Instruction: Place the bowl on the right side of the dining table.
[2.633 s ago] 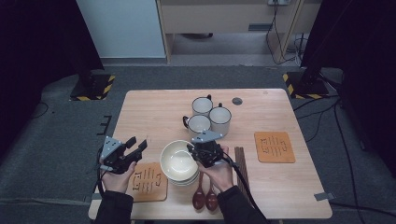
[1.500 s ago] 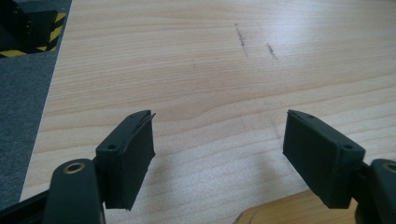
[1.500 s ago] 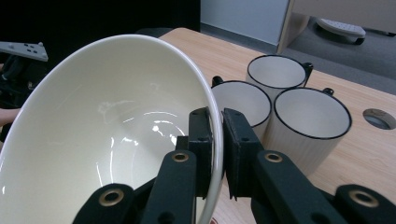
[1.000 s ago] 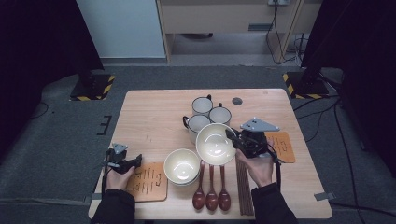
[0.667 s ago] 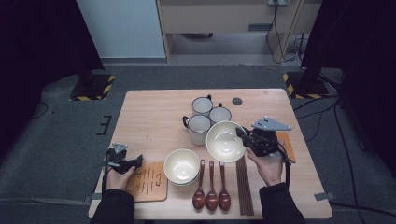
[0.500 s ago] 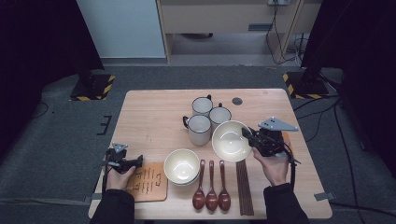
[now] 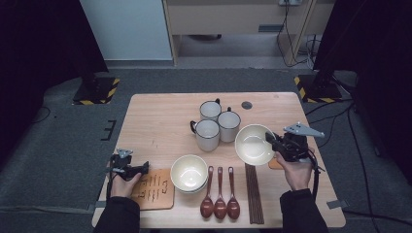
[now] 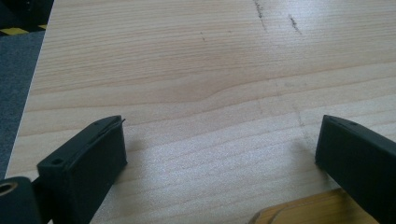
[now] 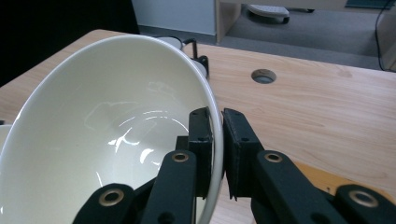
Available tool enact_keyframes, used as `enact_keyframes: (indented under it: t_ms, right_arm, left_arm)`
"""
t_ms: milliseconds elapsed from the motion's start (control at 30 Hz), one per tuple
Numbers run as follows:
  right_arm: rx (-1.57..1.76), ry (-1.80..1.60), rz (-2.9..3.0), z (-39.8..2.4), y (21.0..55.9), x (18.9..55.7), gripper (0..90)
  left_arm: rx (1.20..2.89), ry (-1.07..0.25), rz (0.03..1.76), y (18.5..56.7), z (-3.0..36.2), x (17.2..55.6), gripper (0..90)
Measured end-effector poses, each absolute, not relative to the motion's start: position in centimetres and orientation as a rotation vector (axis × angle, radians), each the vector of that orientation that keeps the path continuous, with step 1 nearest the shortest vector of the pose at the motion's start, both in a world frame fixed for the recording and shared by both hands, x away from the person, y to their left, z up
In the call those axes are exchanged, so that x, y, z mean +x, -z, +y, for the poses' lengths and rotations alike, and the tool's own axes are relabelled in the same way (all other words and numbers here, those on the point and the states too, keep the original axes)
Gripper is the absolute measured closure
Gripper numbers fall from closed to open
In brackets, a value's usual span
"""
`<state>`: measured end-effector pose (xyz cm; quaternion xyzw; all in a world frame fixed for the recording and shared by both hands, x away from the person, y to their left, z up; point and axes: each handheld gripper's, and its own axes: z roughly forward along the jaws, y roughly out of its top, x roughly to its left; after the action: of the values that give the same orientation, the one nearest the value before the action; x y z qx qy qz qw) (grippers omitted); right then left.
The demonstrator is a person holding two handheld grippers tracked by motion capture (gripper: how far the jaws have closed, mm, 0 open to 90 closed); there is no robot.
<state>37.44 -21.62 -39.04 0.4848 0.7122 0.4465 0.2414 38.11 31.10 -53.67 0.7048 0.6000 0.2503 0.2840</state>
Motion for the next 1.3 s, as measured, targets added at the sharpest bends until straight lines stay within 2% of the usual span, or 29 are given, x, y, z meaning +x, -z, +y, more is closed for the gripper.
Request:
enact_keyframes:
  t_ms: [1300]
  right_arm:
    - [1.633, -1.002, 1.811, -28.8, 44.9, 41.8, 82.5]
  left_arm:
    - [1.885, -0.670, 1.606, 53.7, 31.1, 38.1, 0.8]
